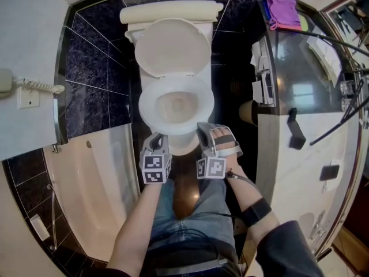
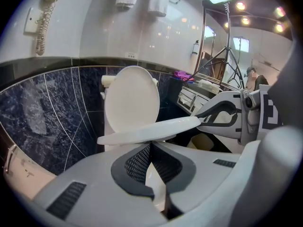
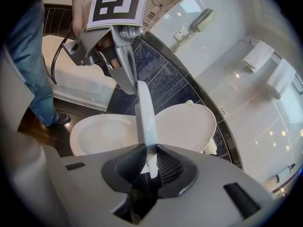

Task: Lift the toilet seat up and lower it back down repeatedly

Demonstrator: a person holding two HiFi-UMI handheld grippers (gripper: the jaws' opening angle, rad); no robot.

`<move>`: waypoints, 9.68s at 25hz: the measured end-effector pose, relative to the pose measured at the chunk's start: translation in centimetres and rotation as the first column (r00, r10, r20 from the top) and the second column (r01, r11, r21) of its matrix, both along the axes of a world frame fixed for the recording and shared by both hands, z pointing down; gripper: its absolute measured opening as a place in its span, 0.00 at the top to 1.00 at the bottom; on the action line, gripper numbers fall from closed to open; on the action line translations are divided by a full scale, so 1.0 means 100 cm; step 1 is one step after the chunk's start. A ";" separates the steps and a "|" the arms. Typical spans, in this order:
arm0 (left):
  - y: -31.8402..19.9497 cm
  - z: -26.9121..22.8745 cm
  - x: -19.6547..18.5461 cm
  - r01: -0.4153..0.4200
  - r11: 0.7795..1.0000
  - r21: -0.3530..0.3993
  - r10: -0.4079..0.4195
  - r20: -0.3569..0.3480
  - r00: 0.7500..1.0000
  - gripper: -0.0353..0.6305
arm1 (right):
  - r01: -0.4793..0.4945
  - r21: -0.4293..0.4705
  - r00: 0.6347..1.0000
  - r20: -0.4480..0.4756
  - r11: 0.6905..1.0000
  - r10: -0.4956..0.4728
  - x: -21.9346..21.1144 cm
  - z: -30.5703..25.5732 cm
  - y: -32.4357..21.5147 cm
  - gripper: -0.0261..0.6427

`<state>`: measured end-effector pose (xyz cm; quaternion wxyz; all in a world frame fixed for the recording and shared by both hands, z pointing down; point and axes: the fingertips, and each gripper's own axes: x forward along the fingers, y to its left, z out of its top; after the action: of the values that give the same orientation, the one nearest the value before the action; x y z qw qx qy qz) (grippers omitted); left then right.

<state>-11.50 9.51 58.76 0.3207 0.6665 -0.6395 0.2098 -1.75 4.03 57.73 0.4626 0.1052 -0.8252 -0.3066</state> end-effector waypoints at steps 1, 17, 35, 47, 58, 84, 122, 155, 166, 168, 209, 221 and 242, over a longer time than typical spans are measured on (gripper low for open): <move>0.004 0.002 0.003 0.001 1.000 -0.009 -0.001 -0.009 1.000 0.95 | -0.002 -0.007 1.000 -0.005 1.000 0.002 0.003 0.003 0.004 0.83; 0.066 0.075 0.030 0.011 0.995 -0.098 -0.016 -0.052 0.998 0.95 | -0.249 -0.074 0.968 0.017 0.966 0.251 0.068 0.042 0.011 0.94; 0.145 0.244 0.068 -0.090 0.973 -0.212 0.075 -0.077 0.994 0.95 | -0.416 -0.138 0.905 0.027 0.899 0.424 0.069 0.166 0.019 0.94; 0.149 0.258 0.054 -0.087 0.965 -0.248 0.069 -0.079 0.994 0.95 | -0.456 -0.142 0.885 0.033 0.879 0.464 0.061 0.170 0.021 0.94; 0.098 0.102 0.009 -0.095 0.991 -0.097 0.095 0.000 0.995 0.95 | -0.508 -0.246 0.825 0.137 0.825 0.549 0.042 0.062 0.013 0.94; 0.028 -0.281 -0.064 -0.009 0.954 0.300 -0.034 0.140 0.990 0.95 | -0.476 -0.476 0.628 0.405 0.740 0.665 0.072 -0.233 -0.025 0.93; 0.001 -0.265 -0.074 -0.050 0.948 0.315 -0.011 0.186 0.982 0.95 | -0.496 -0.668 0.521 0.282 0.555 0.806 0.067 -0.161 -0.056 0.75; 0.002 0.038 -0.027 -0.168 0.976 0.141 0.137 0.207 0.969 0.95 | -0.267 -0.905 0.073 -0.362 -0.331 0.929 0.106 0.305 0.077 0.70; 0.020 0.064 -0.023 -0.180 0.976 0.125 0.151 0.212 0.965 0.95 | -0.162 -0.893 0.000 -0.425 -0.420 0.905 0.089 0.342 0.096 0.70; 0.021 0.066 -0.022 -0.178 0.976 0.123 0.150 0.208 0.967 0.95 | -0.148 -0.894 -0.008 -0.427 -0.424 0.904 0.089 0.342 0.096 0.71; 0.135 0.078 -0.001 -0.107 0.987 -0.117 0.114 0.056 0.992 0.95 | 0.098 -0.915 0.038 -0.388 -0.390 0.921 0.075 0.157 0.046 0.75; 0.062 0.072 0.035 0.020 0.997 -0.077 -0.029 -0.119 0.992 0.95 | 0.101 -0.911 0.054 -0.397 -0.400 0.916 0.060 0.103 0.013 0.74; -0.066 -0.036 -0.022 0.189 0.980 0.055 -0.185 -0.064 0.981 0.95 | -0.045 -0.992 0.272 -0.129 -0.121 0.954 0.053 -0.026 -0.073 0.92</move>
<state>-13.71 2.89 55.20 0.3373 0.6187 -0.6957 0.1393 3.57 -3.23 55.13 0.1342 0.2855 -0.7547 0.5752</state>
